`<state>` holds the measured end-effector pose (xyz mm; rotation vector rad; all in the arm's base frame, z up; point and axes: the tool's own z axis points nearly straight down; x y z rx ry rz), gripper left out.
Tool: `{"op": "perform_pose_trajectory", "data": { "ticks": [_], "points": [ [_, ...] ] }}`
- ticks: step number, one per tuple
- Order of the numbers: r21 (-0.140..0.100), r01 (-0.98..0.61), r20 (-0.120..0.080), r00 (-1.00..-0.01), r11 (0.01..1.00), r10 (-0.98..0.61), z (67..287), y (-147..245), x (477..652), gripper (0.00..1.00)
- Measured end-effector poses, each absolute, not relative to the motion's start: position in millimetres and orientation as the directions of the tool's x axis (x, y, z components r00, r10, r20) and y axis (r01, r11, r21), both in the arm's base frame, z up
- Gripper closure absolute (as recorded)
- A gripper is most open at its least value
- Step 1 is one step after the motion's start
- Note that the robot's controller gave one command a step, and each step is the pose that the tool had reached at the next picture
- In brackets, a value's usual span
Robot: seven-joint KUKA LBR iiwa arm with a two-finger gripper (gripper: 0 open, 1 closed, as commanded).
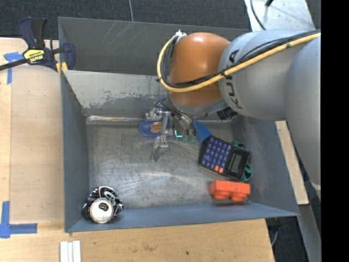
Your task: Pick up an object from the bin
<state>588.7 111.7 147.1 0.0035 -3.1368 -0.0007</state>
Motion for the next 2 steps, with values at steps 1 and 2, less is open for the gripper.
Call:
{"op": "perform_pose_trajectory", "data": {
  "ticks": [1, 2],
  "points": [
    [0.001, 0.0, -0.003, -1.0, 1.0, 0.0, 151.2, 111.3, 590.8, 0.0],
    [0.004, 0.182, -0.008, -0.983, 0.983, 0.182, 129.7, 99.4, 597.6, 0.0]
  ]
}}
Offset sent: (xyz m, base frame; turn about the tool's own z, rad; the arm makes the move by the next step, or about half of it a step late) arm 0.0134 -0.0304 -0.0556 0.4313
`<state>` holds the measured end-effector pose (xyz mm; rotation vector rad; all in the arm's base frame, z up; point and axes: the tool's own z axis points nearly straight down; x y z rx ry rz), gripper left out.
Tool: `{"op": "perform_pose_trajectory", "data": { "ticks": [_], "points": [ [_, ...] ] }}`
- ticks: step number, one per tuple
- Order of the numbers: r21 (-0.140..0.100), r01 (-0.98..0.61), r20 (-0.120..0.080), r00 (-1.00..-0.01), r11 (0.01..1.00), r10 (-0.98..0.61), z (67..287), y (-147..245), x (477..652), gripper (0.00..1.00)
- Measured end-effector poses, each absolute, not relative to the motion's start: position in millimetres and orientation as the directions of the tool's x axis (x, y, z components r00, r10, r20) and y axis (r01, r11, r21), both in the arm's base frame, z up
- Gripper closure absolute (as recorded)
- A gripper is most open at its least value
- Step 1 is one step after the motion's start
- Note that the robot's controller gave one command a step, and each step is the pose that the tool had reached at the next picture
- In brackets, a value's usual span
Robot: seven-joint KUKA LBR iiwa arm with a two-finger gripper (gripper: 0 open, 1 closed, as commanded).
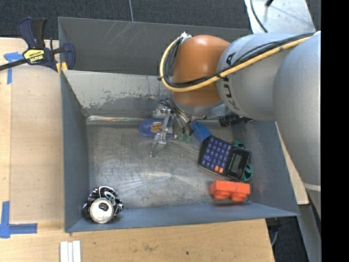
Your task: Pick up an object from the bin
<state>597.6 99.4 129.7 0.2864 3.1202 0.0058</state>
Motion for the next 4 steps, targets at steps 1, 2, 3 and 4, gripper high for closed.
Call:
{"op": "perform_pose_trajectory", "data": {
  "ticks": [1, 2, 3, 4],
  "points": [
    [0.001, 0.048, -0.003, -0.999, 0.999, 0.048, 82.2, 130.6, 594.7, 1.0],
    [0.001, 0.048, -0.003, -0.999, 0.999, 0.048, 82.2, 130.5, 594.8, 1.0],
    [-0.002, -0.076, 0.006, -0.997, 0.997, -0.075, 103.1, 136.2, 596.8, 1.0],
    [0.0, -0.241, -0.005, -0.97, 0.97, -0.241, 135.3, 142.1, 590.4, 1.0]
  ]
}}
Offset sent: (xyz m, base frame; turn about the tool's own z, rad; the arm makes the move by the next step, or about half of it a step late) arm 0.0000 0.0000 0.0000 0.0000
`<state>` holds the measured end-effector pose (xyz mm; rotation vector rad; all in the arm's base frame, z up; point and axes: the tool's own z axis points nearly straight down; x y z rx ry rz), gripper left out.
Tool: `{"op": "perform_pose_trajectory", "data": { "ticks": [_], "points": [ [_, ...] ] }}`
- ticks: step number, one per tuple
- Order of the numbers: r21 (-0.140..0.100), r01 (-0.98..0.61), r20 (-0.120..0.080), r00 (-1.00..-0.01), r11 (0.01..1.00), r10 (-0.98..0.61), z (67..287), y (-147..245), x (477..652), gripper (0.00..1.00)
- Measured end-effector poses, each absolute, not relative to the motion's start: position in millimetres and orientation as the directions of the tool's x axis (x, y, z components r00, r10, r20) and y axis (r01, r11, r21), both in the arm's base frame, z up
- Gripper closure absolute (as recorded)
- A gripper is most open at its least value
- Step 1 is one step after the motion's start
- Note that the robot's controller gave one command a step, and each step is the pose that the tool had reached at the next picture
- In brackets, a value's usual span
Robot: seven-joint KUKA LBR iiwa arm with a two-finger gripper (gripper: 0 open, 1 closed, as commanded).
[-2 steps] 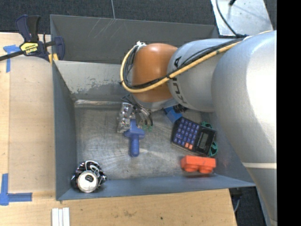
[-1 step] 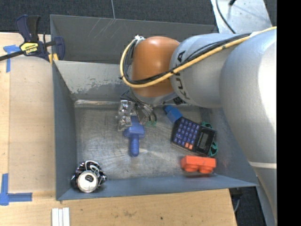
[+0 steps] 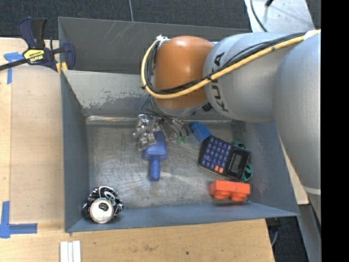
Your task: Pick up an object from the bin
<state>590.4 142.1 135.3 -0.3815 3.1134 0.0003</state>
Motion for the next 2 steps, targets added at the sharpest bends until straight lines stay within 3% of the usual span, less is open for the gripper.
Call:
{"op": "perform_pose_trajectory", "data": {
  "ticks": [1, 2],
  "points": [
    [0.0, -0.215, -0.003, -0.977, 0.977, -0.215, 138.2, 142.8, 587.7, 1.0],
    [0.001, -0.116, -0.005, -0.993, 0.993, -0.116, 133.2, 147.1, 603.9, 1.0]
  ]
}}
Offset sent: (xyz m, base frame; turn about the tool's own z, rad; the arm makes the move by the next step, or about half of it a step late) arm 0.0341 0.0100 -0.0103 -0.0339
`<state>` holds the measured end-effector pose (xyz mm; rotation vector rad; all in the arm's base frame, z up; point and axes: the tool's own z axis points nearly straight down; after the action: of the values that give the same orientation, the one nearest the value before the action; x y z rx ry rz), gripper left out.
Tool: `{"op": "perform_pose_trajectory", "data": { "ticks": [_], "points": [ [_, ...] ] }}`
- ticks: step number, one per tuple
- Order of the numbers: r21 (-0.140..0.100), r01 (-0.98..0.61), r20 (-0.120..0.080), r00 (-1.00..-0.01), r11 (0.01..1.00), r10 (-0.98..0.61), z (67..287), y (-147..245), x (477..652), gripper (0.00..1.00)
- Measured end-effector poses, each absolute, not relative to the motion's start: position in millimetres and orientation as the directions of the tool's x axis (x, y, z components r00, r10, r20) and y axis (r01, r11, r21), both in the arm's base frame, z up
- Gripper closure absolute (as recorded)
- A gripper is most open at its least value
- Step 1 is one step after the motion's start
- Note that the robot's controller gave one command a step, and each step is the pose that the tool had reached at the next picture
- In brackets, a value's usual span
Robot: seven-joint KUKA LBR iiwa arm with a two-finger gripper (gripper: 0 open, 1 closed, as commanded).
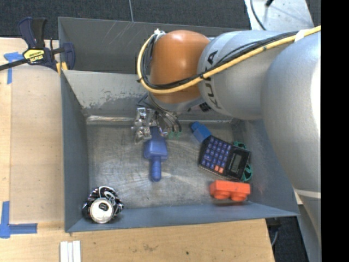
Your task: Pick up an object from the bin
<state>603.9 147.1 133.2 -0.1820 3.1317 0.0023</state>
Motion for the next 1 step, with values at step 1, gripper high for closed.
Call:
{"op": "perform_pose_trajectory", "data": {
  "ticks": [1],
  "points": [
    [0.0, -0.268, 0.001, -0.963, 0.963, -0.268, 150.6, 155.2, 588.5, 1.0]
  ]
}}
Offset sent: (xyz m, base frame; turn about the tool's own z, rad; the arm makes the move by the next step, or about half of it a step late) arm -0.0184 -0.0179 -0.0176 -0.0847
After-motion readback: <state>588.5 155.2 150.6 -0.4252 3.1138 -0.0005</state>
